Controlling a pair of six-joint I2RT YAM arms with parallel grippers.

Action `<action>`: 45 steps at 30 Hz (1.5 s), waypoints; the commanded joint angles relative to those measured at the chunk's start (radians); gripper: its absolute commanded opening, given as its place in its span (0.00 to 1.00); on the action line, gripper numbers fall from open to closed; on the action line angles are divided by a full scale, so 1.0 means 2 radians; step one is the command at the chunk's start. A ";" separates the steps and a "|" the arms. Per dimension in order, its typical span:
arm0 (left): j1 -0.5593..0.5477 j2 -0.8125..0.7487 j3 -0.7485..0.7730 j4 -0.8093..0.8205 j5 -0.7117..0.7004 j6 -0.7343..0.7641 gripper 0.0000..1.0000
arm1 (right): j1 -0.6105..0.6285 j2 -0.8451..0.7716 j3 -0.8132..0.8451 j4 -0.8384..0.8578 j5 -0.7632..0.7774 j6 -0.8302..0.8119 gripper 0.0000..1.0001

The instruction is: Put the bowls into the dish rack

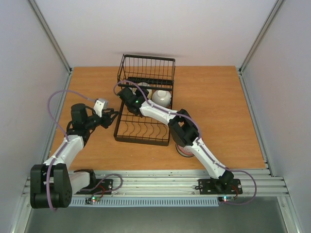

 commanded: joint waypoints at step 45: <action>0.000 0.006 0.001 0.009 0.014 0.003 0.36 | 0.042 -0.603 -0.535 -0.093 -0.137 0.409 0.81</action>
